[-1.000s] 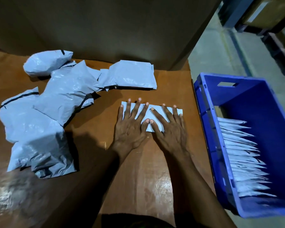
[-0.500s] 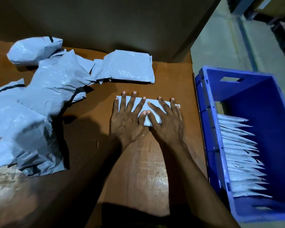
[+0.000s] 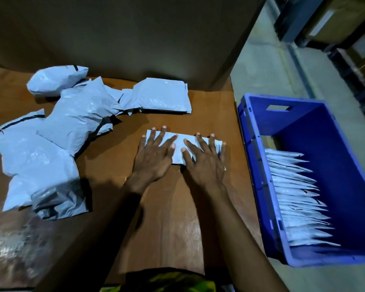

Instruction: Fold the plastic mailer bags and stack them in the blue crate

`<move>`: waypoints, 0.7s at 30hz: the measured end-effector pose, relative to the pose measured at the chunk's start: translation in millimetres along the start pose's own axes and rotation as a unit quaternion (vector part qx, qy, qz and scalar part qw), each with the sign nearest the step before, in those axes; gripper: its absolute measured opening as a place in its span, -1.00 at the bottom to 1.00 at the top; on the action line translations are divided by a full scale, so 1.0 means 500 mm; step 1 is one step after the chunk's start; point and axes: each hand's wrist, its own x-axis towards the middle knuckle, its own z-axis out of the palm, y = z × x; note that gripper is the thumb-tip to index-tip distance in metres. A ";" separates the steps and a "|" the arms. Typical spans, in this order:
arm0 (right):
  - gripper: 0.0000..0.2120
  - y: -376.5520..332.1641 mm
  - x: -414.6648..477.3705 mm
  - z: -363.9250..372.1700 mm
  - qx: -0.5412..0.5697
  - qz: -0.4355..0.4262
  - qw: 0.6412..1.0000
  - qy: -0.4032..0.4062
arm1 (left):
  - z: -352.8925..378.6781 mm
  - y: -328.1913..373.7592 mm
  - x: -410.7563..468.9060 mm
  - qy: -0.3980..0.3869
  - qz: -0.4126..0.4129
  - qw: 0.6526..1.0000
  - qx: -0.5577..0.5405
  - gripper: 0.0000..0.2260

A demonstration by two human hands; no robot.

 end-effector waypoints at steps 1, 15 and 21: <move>-0.56 -0.017 -0.001 -0.003 -0.004 -0.013 1.000 0.023 | 0.000 -0.006 -0.005 0.033 -0.016 0.999 0.004 -0.42; -0.53 -0.058 -0.001 0.040 0.084 -0.061 0.994 0.035 | 0.016 -0.053 -0.044 0.107 -0.085 0.990 0.042 -0.41; -0.46 0.003 -0.022 0.006 0.056 0.018 0.997 0.054 | -0.002 -0.060 -0.033 0.067 -0.118 0.989 0.059 -0.44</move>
